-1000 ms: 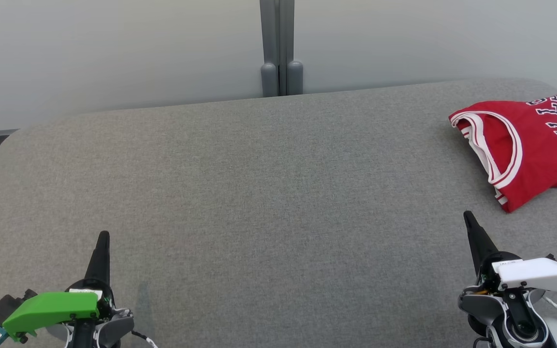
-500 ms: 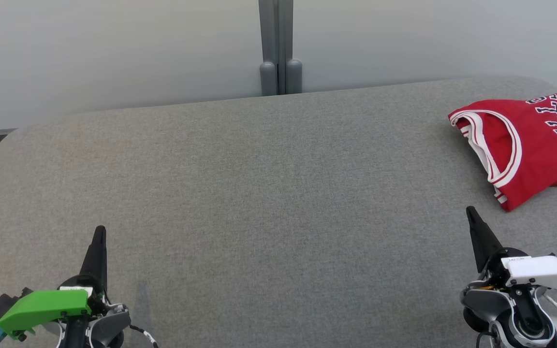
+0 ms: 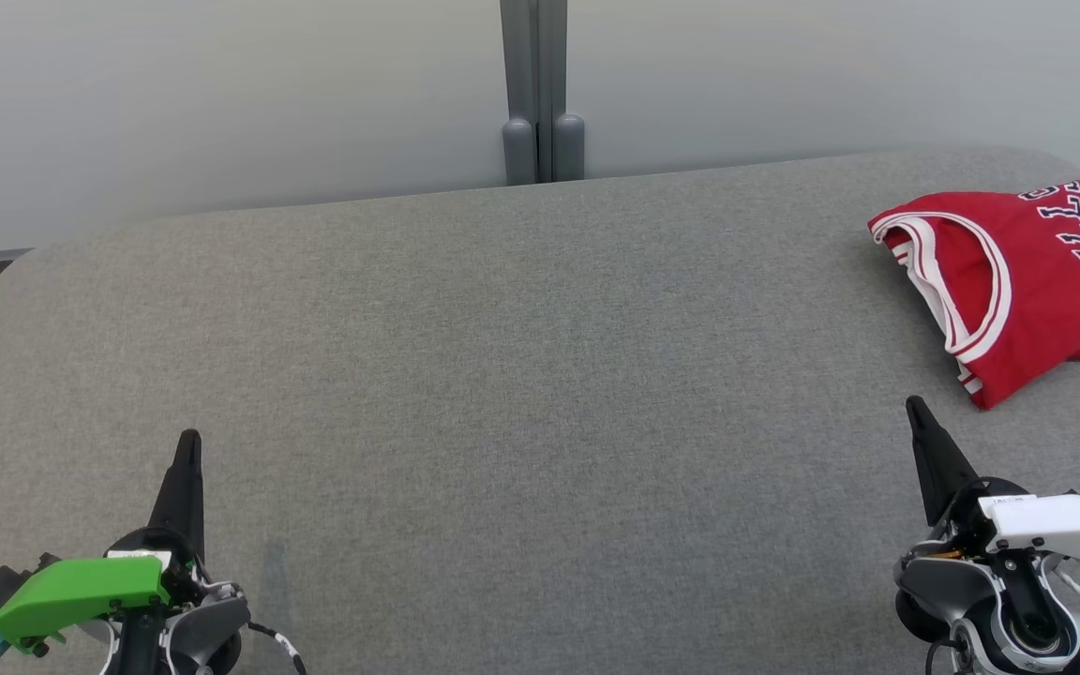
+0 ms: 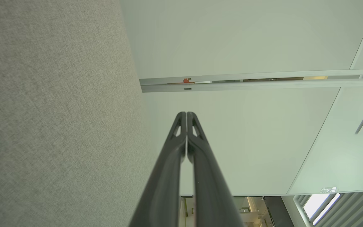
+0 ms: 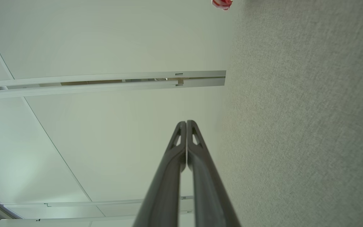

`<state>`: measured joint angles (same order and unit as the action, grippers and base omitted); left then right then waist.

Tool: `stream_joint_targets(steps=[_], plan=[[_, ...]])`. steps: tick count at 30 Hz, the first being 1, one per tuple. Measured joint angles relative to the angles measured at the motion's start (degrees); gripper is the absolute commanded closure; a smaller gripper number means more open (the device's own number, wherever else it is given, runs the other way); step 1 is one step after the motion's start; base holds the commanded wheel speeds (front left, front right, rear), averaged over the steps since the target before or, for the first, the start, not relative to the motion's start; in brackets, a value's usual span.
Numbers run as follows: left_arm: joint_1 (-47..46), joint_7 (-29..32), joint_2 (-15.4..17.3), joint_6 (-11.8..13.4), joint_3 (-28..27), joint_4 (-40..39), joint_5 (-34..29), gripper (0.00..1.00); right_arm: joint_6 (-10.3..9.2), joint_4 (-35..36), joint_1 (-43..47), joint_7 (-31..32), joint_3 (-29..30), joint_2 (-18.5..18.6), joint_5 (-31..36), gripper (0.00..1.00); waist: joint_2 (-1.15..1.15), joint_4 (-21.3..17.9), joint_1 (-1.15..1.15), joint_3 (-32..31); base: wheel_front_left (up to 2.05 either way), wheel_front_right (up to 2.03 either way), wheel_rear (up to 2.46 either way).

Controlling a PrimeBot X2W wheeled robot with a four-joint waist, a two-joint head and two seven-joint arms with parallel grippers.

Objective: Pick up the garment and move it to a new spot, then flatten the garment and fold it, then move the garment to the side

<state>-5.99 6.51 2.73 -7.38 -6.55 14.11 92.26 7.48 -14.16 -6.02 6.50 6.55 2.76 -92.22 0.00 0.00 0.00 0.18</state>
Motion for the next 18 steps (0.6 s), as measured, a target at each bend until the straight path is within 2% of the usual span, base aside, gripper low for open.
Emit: stream_joint_targets(steps=[18], plan=[[0.0, 0.0, 0.0, 0.0, 0.0, 0.0, 0.0, 1.0, 0.0, 0.0, 0.0, 0.0, 0.0, 0.0, 0.0, 1.0, 0.0, 0.0, 0.0, 0.0, 0.0, 0.0, 0.0]])
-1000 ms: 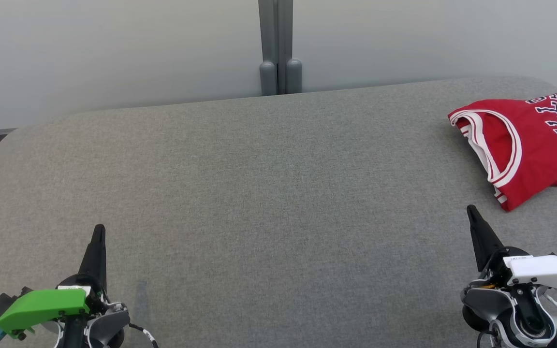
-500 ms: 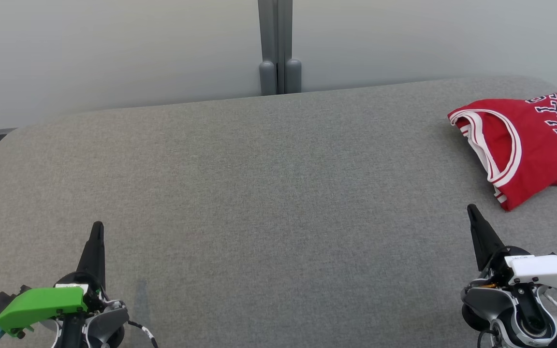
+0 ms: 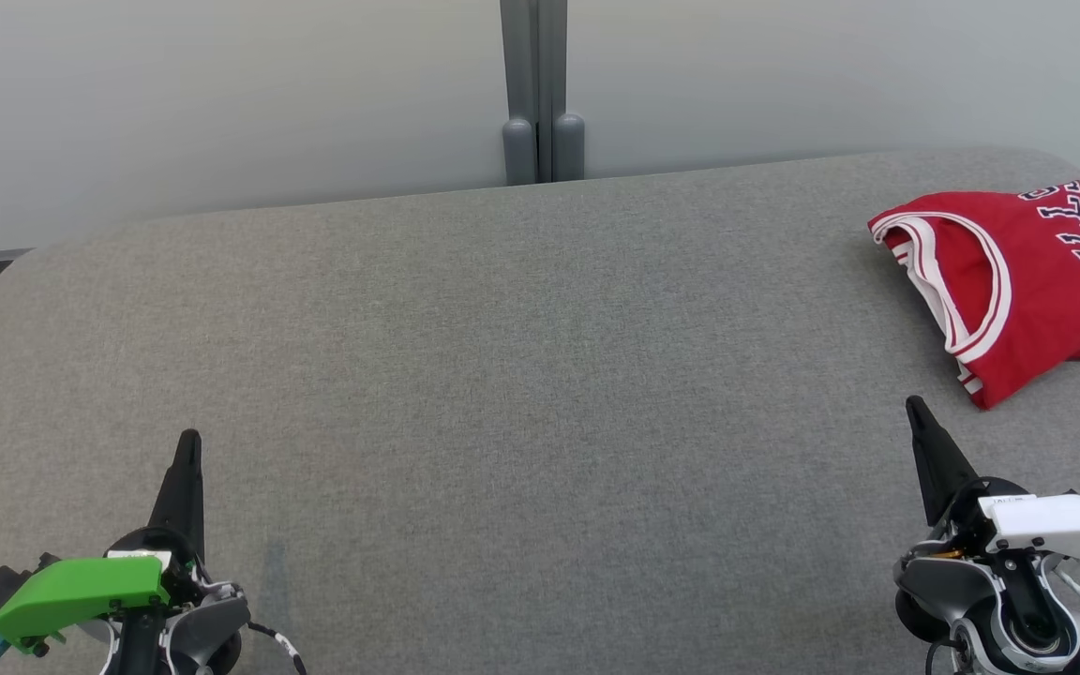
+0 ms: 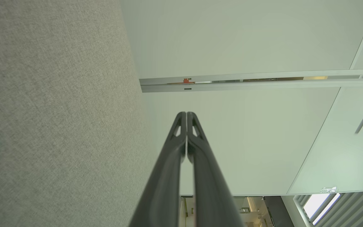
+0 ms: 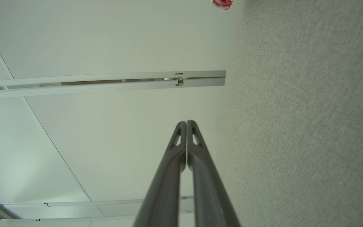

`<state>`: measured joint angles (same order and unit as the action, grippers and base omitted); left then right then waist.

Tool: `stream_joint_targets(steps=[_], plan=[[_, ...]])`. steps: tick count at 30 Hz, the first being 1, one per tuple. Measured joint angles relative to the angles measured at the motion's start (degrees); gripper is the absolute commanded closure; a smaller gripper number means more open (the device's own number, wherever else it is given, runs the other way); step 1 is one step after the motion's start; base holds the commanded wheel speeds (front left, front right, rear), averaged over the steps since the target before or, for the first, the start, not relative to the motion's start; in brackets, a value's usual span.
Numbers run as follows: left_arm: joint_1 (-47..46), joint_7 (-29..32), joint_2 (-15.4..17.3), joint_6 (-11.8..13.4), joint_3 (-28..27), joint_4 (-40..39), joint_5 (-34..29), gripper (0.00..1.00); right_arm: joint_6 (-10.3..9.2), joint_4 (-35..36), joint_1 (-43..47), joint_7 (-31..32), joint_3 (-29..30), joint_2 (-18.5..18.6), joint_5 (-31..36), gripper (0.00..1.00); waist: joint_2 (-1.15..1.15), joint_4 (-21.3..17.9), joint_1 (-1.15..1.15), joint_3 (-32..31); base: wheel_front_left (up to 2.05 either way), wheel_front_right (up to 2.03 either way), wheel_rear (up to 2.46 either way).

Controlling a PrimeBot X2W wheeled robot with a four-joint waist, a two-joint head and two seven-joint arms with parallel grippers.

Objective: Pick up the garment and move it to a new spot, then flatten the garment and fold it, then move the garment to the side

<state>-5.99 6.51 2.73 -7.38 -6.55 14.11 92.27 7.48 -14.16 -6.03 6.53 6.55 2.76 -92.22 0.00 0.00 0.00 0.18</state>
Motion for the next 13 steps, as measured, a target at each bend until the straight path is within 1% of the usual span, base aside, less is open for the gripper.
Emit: stream_joint_targets(steps=[13], plan=[[0.0, 0.0, 0.0, 0.0, 0.0, 0.0, 0.0, 1.0, 0.0, 0.0, 0.0, 0.0, 0.0, 0.0, 0.0, 1.0, 0.0, 0.0, 0.0, 0.0, 0.0, 0.0, 0.0]])
